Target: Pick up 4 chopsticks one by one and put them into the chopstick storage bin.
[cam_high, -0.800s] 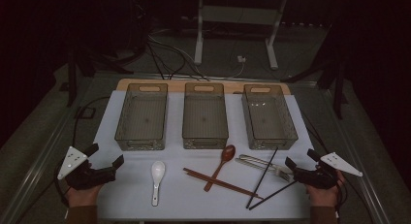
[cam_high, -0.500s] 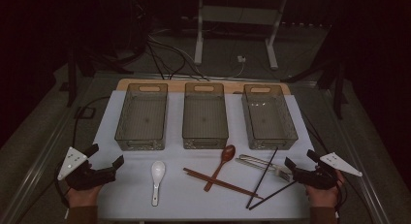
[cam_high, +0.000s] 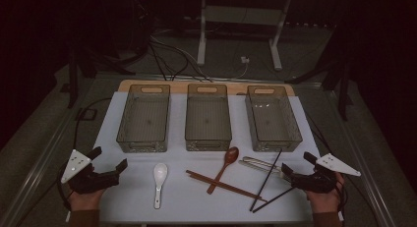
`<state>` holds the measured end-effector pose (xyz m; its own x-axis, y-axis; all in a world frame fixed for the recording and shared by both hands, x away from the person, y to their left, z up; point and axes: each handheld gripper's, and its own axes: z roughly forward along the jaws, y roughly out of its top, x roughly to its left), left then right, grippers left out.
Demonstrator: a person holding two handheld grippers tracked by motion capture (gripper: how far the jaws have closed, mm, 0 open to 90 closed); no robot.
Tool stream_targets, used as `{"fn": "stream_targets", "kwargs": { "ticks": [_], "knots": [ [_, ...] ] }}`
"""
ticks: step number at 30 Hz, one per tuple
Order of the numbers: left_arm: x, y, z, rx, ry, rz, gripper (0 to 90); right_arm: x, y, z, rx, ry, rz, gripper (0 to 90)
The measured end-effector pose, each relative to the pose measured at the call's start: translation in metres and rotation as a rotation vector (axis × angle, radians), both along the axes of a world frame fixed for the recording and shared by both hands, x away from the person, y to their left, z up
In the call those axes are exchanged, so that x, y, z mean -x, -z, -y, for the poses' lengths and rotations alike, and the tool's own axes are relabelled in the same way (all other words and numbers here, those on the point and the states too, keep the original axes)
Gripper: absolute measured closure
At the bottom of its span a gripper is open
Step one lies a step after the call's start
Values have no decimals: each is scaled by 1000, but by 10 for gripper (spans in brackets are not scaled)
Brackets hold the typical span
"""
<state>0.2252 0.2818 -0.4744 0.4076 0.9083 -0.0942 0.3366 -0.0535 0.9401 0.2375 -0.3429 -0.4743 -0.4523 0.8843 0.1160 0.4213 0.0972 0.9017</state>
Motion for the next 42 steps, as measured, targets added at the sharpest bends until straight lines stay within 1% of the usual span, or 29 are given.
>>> {"fn": "stream_targets", "kwargs": {
  "ticks": [9,11,12,13,16,20,21,24,27,28,32,33,37,38,42],
  "knots": [
    [-1,1,3,-13,12,-7,5,4,2,-6,20,-33,-21,0],
    [-1,1,4,-14,12,-7,5,5,3,-10,20,-47,-35,0],
    [-1,2,4,-14,12,-7,5,5,3,-10,20,-47,-35,0],
    [-1,1,4,-14,13,-7,6,6,5,-14,27,-59,-48,0],
    [-1,2,4,-14,12,-7,6,7,6,-17,31,-67,-51,0],
    [-1,2,4,-18,15,-10,6,10,8,-23,41,-99,-63,0],
    [-1,2,5,-18,15,-11,6,10,8,-23,41,-99,-63,0],
    [-1,3,5,-20,15,-11,6,12,10,-26,49,-124,-80,0],
    [-2,3,5,-22,16,-13,6,15,12,-28,66,-156,-94,0],
    [-2,3,6,-21,16,-13,6,15,12,-28,66,-156,-94,0],
    [-2,3,6,-23,19,-14,6,19,15,-32,89,-190,-110,0],
    [-2,3,7,-22,20,-14,6,19,17,-34,98,-204,-120,0],
    [-2,3,7,-23,20,-13,6,20,19,-37,105,-225,-128,0],
    [-2,3,7,-24,19,-12,6,21,20,-40,116,-242,-133,0],
    [-2,3,6,-24,21,-12,6,22,23,-43,119,-261,-150,0]
  ]
}}
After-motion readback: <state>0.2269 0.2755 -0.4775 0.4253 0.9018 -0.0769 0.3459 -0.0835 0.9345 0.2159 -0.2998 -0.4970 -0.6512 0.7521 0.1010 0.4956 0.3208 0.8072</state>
